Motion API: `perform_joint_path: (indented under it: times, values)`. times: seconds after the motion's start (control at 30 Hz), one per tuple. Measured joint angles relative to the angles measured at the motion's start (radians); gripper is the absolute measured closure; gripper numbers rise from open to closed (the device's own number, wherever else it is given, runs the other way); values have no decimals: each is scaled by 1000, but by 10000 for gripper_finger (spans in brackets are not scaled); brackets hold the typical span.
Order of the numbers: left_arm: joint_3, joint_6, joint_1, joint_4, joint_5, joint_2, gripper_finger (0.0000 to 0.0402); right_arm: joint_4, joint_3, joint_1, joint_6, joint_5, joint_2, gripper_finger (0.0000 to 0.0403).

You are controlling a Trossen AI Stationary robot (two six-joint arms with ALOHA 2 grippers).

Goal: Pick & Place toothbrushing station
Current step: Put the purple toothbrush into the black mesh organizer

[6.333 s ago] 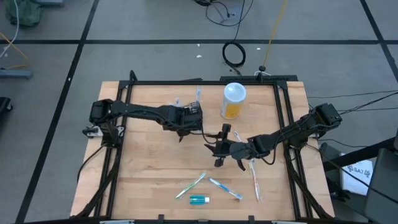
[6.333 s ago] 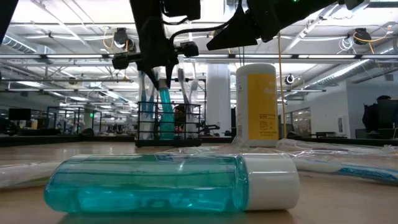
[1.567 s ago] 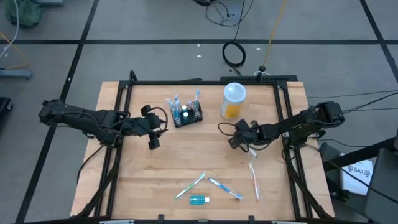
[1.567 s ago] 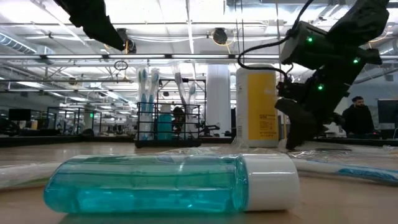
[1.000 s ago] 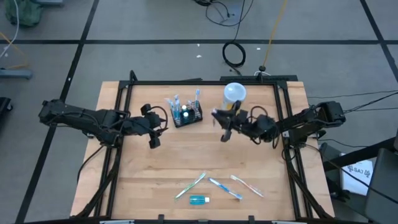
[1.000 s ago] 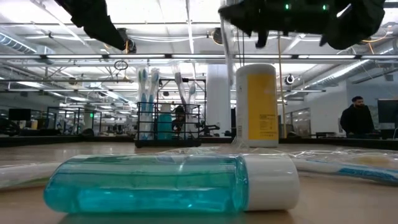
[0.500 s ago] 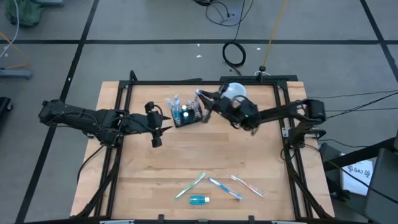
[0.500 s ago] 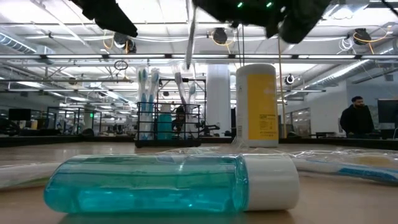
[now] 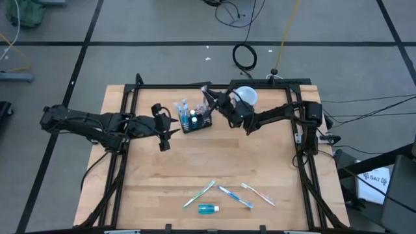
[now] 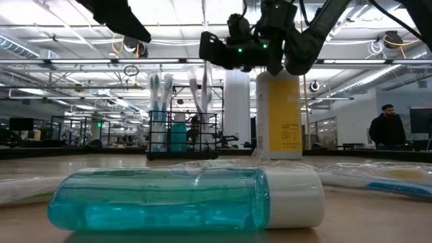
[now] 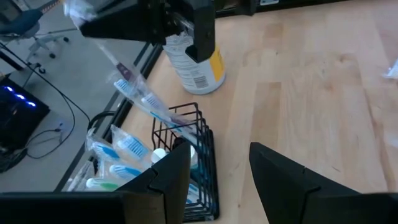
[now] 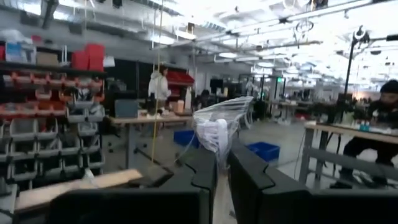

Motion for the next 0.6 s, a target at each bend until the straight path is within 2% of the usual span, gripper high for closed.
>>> perform_joint_path:
  times: [0.27, 0.6]
  values:
    - [0, -5, 3, 0, 0, 0, 229, -219, 0, 14, 45, 101, 2, 386]
    - [0, -7, 3, -1, 1, 0, 229, -362, 0, 17, 163, 101, 2, 369]
